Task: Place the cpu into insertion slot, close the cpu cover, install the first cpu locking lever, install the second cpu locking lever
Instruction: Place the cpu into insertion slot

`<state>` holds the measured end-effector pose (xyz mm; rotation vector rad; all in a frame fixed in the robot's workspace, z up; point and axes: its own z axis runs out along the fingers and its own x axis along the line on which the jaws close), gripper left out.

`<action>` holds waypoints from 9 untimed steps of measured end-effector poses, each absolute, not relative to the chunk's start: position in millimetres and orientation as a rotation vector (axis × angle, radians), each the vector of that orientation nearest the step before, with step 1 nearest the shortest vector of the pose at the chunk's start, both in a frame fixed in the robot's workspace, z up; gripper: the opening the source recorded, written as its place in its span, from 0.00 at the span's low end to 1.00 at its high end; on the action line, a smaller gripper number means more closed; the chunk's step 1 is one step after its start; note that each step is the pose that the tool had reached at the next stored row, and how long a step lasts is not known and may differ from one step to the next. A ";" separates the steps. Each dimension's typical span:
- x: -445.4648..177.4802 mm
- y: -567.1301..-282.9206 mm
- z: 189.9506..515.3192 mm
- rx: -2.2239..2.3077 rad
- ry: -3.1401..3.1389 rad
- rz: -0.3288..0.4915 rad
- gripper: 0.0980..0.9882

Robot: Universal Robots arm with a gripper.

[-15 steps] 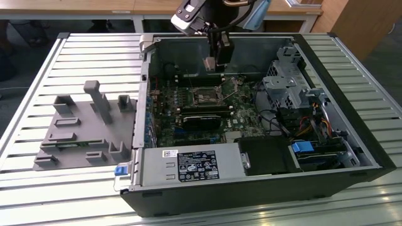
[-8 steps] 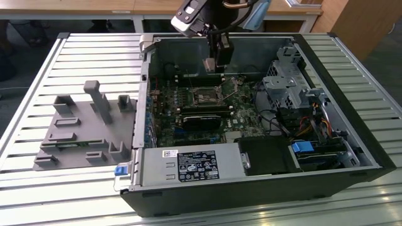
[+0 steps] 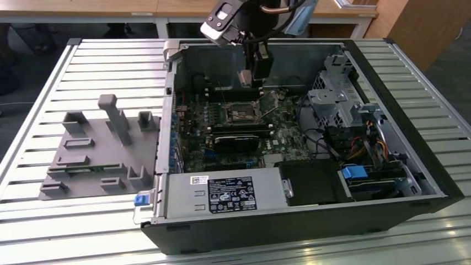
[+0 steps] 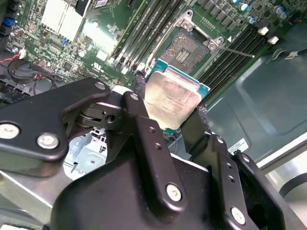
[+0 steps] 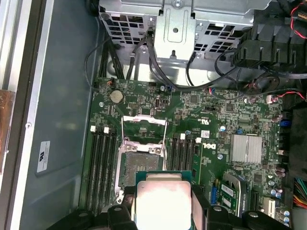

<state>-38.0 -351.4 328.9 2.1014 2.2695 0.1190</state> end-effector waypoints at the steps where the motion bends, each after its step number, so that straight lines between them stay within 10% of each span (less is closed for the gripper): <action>1: -38.0 -351.4 328.3 2.101 2.270 0.119 0.50; 9: -38.0 -351.0 321.8 2.097 2.266 0.109 0.50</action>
